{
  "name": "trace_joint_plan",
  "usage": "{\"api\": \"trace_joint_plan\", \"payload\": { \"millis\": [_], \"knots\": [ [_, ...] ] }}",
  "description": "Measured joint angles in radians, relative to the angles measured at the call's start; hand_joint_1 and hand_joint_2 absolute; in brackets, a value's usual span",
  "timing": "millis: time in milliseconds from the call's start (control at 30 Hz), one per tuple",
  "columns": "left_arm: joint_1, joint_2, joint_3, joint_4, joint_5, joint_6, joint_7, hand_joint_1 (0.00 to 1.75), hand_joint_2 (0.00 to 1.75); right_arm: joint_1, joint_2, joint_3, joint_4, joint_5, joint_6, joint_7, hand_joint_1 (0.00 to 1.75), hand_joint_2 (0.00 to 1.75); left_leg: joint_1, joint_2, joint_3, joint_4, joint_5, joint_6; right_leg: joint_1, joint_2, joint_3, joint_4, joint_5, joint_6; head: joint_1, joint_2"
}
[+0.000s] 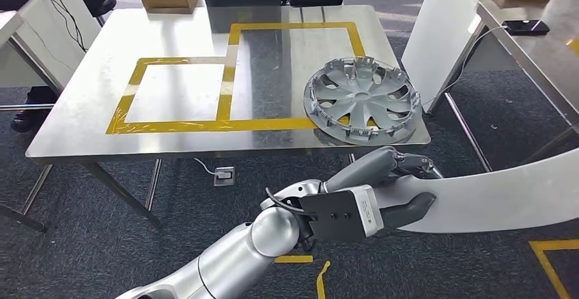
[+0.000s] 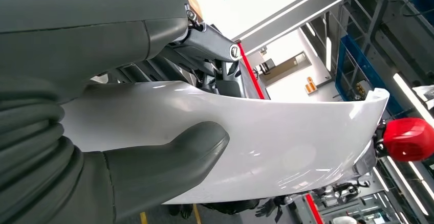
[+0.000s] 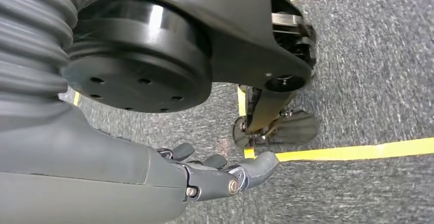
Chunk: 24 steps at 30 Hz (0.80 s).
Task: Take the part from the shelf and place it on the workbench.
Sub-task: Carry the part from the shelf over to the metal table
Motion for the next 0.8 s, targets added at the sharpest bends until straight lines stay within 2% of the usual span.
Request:
{"api": "trace_joint_plan", "payload": {
  "millis": [67, 100, 167, 233, 300, 333, 367, 400, 433, 500, 567, 633, 667, 733, 800],
  "knots": [
    [-0.001, 0.0, 0.0, 0.0, -0.005, 0.0, 0.001, 1.75, 1.75, 0.001, 0.0, 0.004, 0.0, 0.007, 0.0, 0.0, 0.0, 1.75, -0.001, -0.008, -0.002, -0.001, -0.001, -0.011, 0.004, 0.006, 0.011, -0.025, 0.0, -0.012, 0.0, 0.0],
    [-0.001, 0.0, 0.0, 0.0, -0.008, 0.001, 0.002, 1.75, 1.75, 0.001, 0.0, 0.007, 0.0, 0.011, 0.0, 0.0, 0.0, 1.75, -0.001, -0.013, -0.003, -0.002, 0.0, -0.017, 0.004, -0.002, 0.012, -0.027, 0.001, -0.02, 0.0, 0.0],
    [-0.001, 0.001, 0.001, 0.0, -0.012, 0.003, 0.004, 1.75, 1.75, 0.001, 0.001, 0.015, 0.0, 0.018, -0.001, 0.001, 0.0, 1.75, 0.0, -0.002, -0.011, 0.016, -0.012, -0.029, 0.002, -0.016, 0.017, -0.032, 0.003, -0.034, -0.002, 0.0],
    [-0.002, 0.002, 0.004, 0.0, -0.017, 0.005, 0.006, 1.75, 1.75, 0.001, 0.001, 0.022, 0.0, 0.023, -0.001, 0.002, 0.0, 1.75, 0.001, 0.022, -0.051, 0.108, -0.063, -0.038, 0.001, -0.033, 0.023, -0.034, 0.002, -0.045, -0.007, 0.0],
    [0.0, 0.002, 0.006, 0.002, -0.022, 0.007, 0.006, 1.75, 1.75, 0.002, 0.001, 0.025, 0.0, 0.027, -0.001, 0.002, 0.0, 1.75, 0.002, 0.033, -0.115, 0.24, -0.119, -0.042, 0.002, -0.051, 0.026, -0.033, -0.002, -0.05, -0.01, 0.0],
    [0.001, 0.003, 0.006, 0.004, -0.025, 0.008, 0.007, 1.75, 1.75, 0.003, 0.001, 0.025, 0.0, 0.028, -0.001, 0.003, 0.0, 1.75, 0.002, 0.034, -0.134, 0.277, -0.126, -0.043, 0.003, -0.059, 0.028, -0.033, -0.003, -0.051, -0.01, 0.0],
    [0.002, 0.003, 0.006, 0.005, -0.028, 0.008, 0.007, 1.75, 1.75, 0.002, 0.001, 0.026, 0.0, 0.03, -0.001, 0.003, 0.0, 1.75, 0.002, 0.035, -0.134, 0.276, -0.114, -0.042, 0.004, -0.067, 0.029, -0.032, -0.005, -0.051, -0.011, 0.0],
    [0.002, 0.003, 0.007, 0.005, -0.032, 0.009, 0.007, 1.75, 1.75, 0.002, 0.001, 0.027, 0.0, 0.03, -0.001, 0.002, 0.0, 1.75, 0.002, 0.038, -0.114, 0.235, -0.085, -0.039, 0.004, -0.073, 0.031, -0.032, -0.006, -0.049, -0.011, 0.0],
    [0.002, 0.003, 0.007, 0.005, -0.035, 0.009, 0.007, 1.75, 1.75, 0.001, 0.001, 0.028, 0.0, 0.03, -0.001, 0.002, 0.0, 1.75, 0.001, 0.048, -0.079, 0.168, -0.05, -0.034, 0.005, -0.079, 0.034, -0.032, -0.009, -0.047, -0.011, 0.0],
    [0.002, 0.002, 0.008, 0.004, -0.04, 0.009, 0.007, 1.75, 1.75, 0.0, 0.001, 0.03, 0.0, 0.03, -0.001, 0.001, 0.0, 1.75, -0.005, 0.078, -0.015, 0.043, -0.009, -0.021, 0.009, -0.088, 0.039, -0.03, -0.014, -0.039, -0.012, 0.0],
    [0.001, 0.002, 0.009, 0.004, -0.041, 0.009, 0.006, 1.75, 1.75, 0.0, 0.001, 0.031, 0.0, 0.03, -0.001, 0.001, 0.0, 1.75, -0.012, 0.087, 0.004, 0.001, -0.007, -0.011, 0.013, -0.099, 0.041, -0.03, -0.017, -0.029, -0.011, 0.0],
    [0.001, 0.002, 0.011, 0.004, -0.041, 0.01, 0.006, 1.75, 1.75, -0.002, 0.001, 0.031, 0.0, 0.03, -0.001, 0.002, 0.0, 1.75, -0.01, 0.071, 0.004, -0.003, -0.003, -0.001, 0.012, -0.106, 0.045, -0.03, -0.021, -0.018, -0.01, 0.0],
    [0.001, 0.002, 0.012, 0.004, -0.042, 0.01, 0.006, 1.75, 1.75, -0.002, 0.001, 0.032, 0.0, 0.03, -0.001, 0.003, 0.0, 1.75, -0.008, 0.064, 0.006, -0.007, -0.001, 0.004, 0.01, -0.097, 0.042, -0.018, -0.031, -0.013, -0.01, 0.0],
    [0.001, 0.001, 0.014, 0.004, -0.043, 0.011, 0.005, 1.75, 1.75, -0.002, 0.001, 0.035, 0.0, 0.03, 0.0, 0.006, 0.0, 1.75, -0.001, 0.053, 0.009, -0.012, 0.003, 0.013, 0.006, -0.065, 0.007, 0.061, -0.077, -0.003, -0.007, 0.0],
    [0.003, 0.001, 0.014, 0.006, -0.044, 0.011, 0.005, 1.75, 1.75, 0.001, 0.001, 0.036, 0.0, 0.028, 0.0, 0.007, 0.0, 1.75, 0.0, 0.044, 0.009, -0.012, 0.002, 0.017, 0.005, -0.044, -0.06, 0.189, -0.132, 0.003, -0.004, 0.0]
  ]
}}
